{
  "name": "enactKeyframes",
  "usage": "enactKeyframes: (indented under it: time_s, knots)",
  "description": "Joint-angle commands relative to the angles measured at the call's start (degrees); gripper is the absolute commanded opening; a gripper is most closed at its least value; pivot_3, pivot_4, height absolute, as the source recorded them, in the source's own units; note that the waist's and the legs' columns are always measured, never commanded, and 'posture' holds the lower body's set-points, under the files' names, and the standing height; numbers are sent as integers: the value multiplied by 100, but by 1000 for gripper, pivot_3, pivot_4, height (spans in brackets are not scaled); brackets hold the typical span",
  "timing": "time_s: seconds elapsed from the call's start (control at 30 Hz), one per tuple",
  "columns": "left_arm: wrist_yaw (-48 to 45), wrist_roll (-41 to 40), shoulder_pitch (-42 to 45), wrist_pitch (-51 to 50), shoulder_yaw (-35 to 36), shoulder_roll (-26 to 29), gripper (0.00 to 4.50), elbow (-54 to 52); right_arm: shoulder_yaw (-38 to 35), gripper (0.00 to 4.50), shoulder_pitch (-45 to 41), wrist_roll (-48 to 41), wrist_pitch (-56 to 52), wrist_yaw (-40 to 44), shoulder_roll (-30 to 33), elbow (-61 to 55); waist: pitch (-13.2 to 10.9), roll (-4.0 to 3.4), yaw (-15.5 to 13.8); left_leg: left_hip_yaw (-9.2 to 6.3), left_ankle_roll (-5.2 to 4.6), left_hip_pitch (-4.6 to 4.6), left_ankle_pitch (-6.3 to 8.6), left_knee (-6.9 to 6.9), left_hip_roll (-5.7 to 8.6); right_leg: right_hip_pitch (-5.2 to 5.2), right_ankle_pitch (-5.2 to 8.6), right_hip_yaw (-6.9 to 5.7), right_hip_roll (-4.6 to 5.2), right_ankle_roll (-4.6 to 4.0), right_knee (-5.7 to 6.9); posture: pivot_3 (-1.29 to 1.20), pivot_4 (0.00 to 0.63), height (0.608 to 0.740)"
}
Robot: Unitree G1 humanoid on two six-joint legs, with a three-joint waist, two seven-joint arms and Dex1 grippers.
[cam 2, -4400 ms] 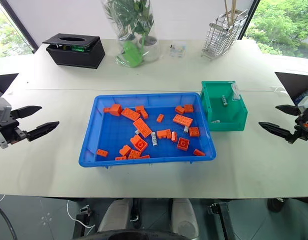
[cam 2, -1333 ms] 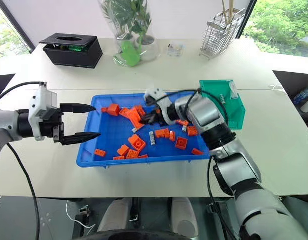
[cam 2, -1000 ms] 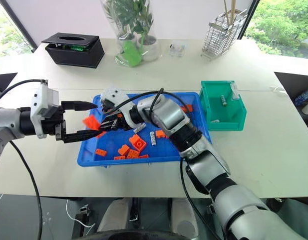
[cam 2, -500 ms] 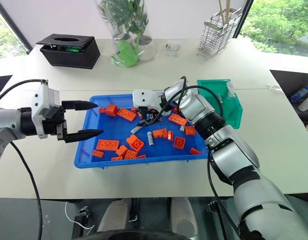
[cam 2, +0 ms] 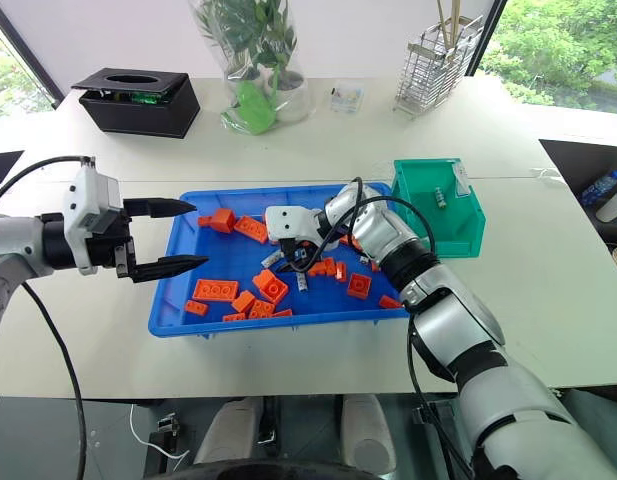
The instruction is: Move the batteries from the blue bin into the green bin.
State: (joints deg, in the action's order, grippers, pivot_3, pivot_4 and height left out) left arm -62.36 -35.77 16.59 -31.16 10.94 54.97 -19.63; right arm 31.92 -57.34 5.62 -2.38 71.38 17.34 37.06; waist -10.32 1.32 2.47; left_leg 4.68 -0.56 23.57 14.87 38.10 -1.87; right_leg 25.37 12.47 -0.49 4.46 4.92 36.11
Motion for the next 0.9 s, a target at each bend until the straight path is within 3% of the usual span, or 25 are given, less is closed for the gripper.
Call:
enactKeyframes:
  time_s: [0.03,0.1,0.33,0.47,0.63,0.87,0.9]
  knots:
    - [-56,-85,89,7,67,20,4500,-95,-64,923,209,31,-113,259,113,-238,0,0,-6,0,0,-1,0,0,0,-2,0,0,0,0,0,0,150,736]
    - [-72,-66,91,23,40,6,4500,-69,-154,60,294,-4,-242,295,175,-474,0,0,-8,-2,0,-4,0,0,0,-5,0,0,1,0,0,0,150,736]
    - [-98,-42,103,25,-97,-117,4500,-2,-1562,75,187,-780,-2341,-234,612,-2105,-3,-3,-30,-2,3,-2,-2,1,0,-2,0,0,5,0,2,0,150,736]
    - [-66,4,112,46,-251,-298,4500,0,-2764,75,329,-1050,-3624,-842,1566,-2907,-3,-3,-147,-3,3,0,-1,1,1,-2,1,0,10,-2,-2,0,150,736]
    - [-64,50,367,54,-525,-546,4500,116,-3672,75,1044,-1127,-4202,-1193,2892,-3249,-1,3,-241,5,2,2,0,1,6,-13,12,0,19,-22,-25,0,150,736]
    - [-216,254,971,202,-914,-814,4500,589,-4080,75,1866,-1512,-4438,-1348,3382,-3437,-3,-1,-118,17,-1,-7,0,0,3,-10,10,9,1,-17,-27,0,150,736]
    - [-244,279,1042,227,-951,-849,4500,647,-4052,1158,1899,-1513,-4405,-1423,3373,-3413,-3,-1,-116,16,-1,-9,0,0,3,-9,9,11,-1,-14,-21,0,150,736]
